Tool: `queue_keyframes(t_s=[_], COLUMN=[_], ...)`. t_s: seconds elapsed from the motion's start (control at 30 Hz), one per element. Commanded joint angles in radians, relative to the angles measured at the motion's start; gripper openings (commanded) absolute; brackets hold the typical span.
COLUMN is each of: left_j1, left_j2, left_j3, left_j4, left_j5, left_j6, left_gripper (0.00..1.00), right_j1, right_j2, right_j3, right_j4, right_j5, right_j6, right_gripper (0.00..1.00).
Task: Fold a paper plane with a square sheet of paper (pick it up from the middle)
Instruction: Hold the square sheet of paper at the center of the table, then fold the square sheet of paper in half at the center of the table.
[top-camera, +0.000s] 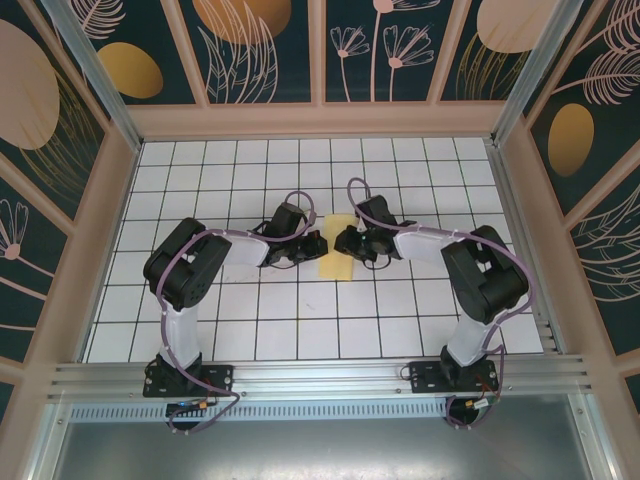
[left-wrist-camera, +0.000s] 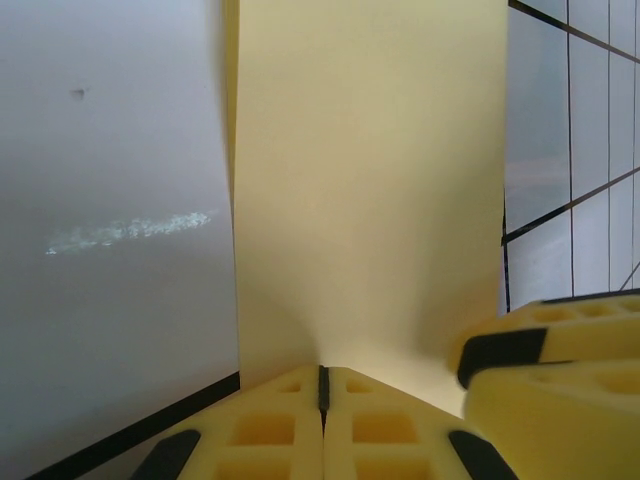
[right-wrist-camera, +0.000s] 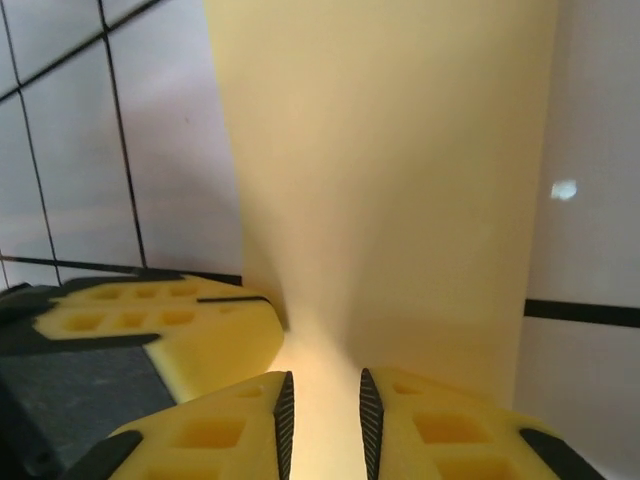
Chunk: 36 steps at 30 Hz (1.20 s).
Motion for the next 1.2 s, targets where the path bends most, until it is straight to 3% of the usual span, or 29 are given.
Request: queue_keyframes(t_s=[0.0,0.3,0.53,0.73,0.93,1.17], left_j1=[0.001,0.001,0.002,0.002,0.001,0.001], left_j2=[0.065,0.081,0.085,0.089,0.089,0.088], left_j3=[-0.025,-0.03,-0.029,-0.03,-0.035,-0.035], left_j4=[-0.139,-0.144,-0.144,-0.138,-0.136,-0.139], left_j5=[-0.109,-0.131,-0.135,-0.137,-0.14,-0.141], left_j6=[0.02,0.012,0.007,-0.002,-0.005,-0.008], left_gripper=[0.08,0.07,0.07,0.08,0.07,0.07], right_j1=[0.002,-0.08,-0.064,-0.032,-0.033,-0.001], right_j2=[0.023,0.035,-0.075,-0.059,-0.03,-0.121], right_j3=[-0.036,-0.143,-0.135,-0.193,-0.219,-0.224], right_j4=[0.073,0.086,0.089,0.086,0.041,0.031], right_j5=[-0.07,-0.05,-0.137,-0.186,-0.136,-0.162], right_j6=[0.004,-0.033,-0.037,-0.023,-0.027,-0.008], right_gripper=[0.25,0.2,0.18,0.07,0.0,0.0])
